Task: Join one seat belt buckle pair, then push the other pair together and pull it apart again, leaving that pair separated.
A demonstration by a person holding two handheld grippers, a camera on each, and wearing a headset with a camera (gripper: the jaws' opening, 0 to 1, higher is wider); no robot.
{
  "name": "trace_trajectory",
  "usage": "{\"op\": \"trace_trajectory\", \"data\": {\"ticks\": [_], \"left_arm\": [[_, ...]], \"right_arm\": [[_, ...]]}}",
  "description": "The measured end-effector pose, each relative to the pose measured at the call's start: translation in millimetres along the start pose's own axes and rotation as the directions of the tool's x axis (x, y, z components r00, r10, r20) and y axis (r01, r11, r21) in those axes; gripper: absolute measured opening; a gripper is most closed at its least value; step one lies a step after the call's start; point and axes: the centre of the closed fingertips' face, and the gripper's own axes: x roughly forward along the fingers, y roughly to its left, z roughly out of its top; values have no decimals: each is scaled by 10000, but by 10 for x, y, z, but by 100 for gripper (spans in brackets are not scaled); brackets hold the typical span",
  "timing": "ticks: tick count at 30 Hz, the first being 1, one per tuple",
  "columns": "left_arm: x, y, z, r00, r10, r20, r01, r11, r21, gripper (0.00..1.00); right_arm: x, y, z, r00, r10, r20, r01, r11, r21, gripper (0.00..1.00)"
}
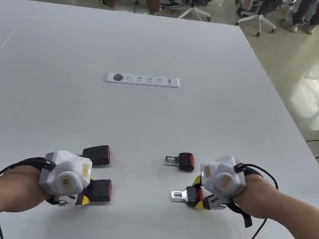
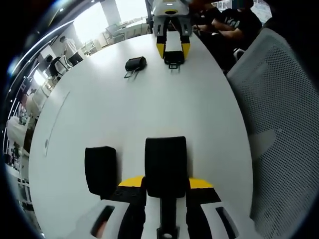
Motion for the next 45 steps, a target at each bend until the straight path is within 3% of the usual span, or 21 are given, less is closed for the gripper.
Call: {"op": "trace_trajectory", "data": {"ticks": [4,13,19,22,45], "left_arm": [[10,9,-12,9999,-89,-93,90,9998,163,31],[17,13,-21,9999,-2,126,2,10000,18,31],[41,10,-38,9999,-4,-163,8,9997,235,31],[39,5,-34,9997,-44,-236,49,9997,224,32],[37,-12,-19,9994,-57,-354,68,9995,305,31]], "right_arm": [[4,-1,1,10000,37,14,-38,9999,110,32],[48,-25,128,9997,-162,174,153,9986,511,32],[104,-5,283,9995,-213,249,199,9983,554,32],[150,-34,401,9987,-380,337,350,9957,857,33],[507,-19,1318,9900,-69,1407,54,9999,110,32]]}}
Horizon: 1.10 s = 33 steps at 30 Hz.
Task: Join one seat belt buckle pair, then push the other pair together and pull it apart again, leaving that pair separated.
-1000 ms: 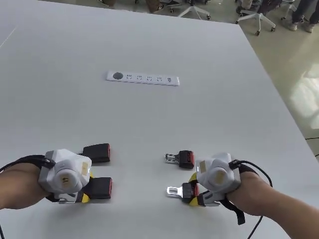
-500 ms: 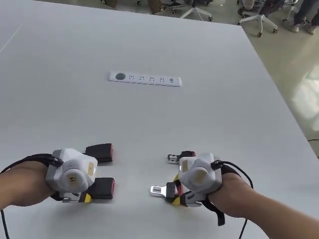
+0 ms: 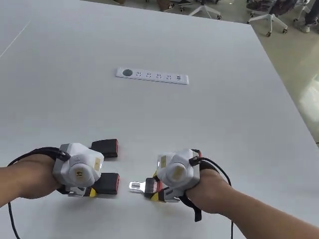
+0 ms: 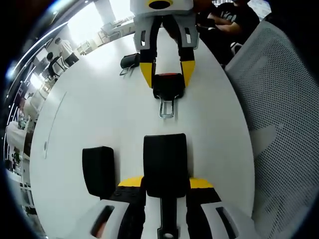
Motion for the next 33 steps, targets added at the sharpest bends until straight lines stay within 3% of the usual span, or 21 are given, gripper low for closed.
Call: {"op": "trace_trajectory", "data": {"ticks": [7,20,28,33], "left_arm": [[14,8,-13,10000,8,-53,-8,10000,5,31],[15,11,-20,9997,-113,-196,114,9999,52,31],[13,5,-20,9997,-114,-204,114,9999,10,31],[8,5,-21,9998,-190,-15,190,9998,45,31]], "right_arm": [[104,-4,177,9999,-21,132,22,10000,-49,32],[134,5,238,9999,-92,-70,89,9990,-441,32],[198,-15,358,9996,-89,257,99,9992,-385,32],[201,-14,345,9988,20,498,-7,9996,-275,31]]}}
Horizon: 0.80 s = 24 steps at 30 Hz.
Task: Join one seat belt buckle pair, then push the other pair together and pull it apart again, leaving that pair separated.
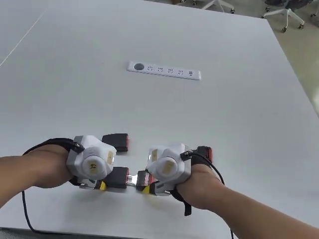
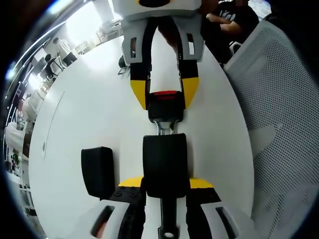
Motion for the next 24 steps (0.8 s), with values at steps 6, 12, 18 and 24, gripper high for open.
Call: {"op": "trace_trajectory", "data": {"ticks": [6,12,18,24], "left_arm": [[1,-5,5,9999,-39,162,39,10000,28,30],[-16,-18,15,9996,-12,287,11,10000,49,30],[-3,-21,3,9998,-105,189,104,9999,54,30],[15,-38,11,9998,-170,87,168,9996,236,30]], "right_arm": [[20,9,42,9998,71,168,-71,10000,-5,30],[70,32,115,9998,92,181,-89,9998,-151,29],[98,43,187,10000,12,94,-13,10000,60,29],[96,47,181,9999,-73,107,72,9999,105,29]]}}
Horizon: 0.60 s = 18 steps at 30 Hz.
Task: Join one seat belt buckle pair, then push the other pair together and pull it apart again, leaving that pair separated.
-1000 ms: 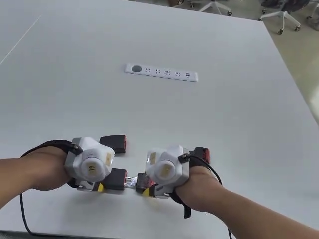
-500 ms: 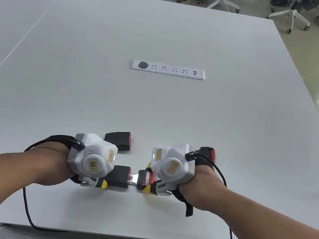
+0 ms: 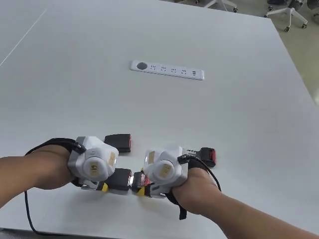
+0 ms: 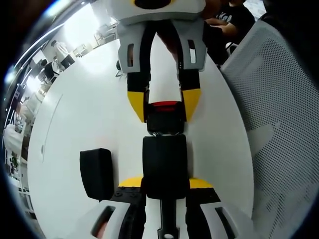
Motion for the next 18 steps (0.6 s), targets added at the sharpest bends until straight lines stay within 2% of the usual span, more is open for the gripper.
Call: {"op": "trace_trajectory", "data": {"ticks": [4,7,9,13,18], "left_arm": [[-8,2,-4,10000,58,10,-58,9999,-88,30],[-17,10,-9,9999,93,130,-90,9997,-219,30],[-24,6,-17,9997,170,160,-162,9985,-514,30],[-25,7,-22,9999,149,-28,-150,9992,-373,30],[-25,12,-31,9999,160,50,-158,9994,-306,29]], "right_arm": [[-10,-10,-4,10000,12,-42,-13,10000,-42,29],[-29,-13,-33,9998,147,129,-145,9997,-192,29],[-27,-9,-31,9998,131,143,-127,9996,-235,29],[-25,-20,-28,9999,113,48,-111,9996,-252,29],[-27,-24,-29,9999,131,-60,-133,9994,-322,29]]}}
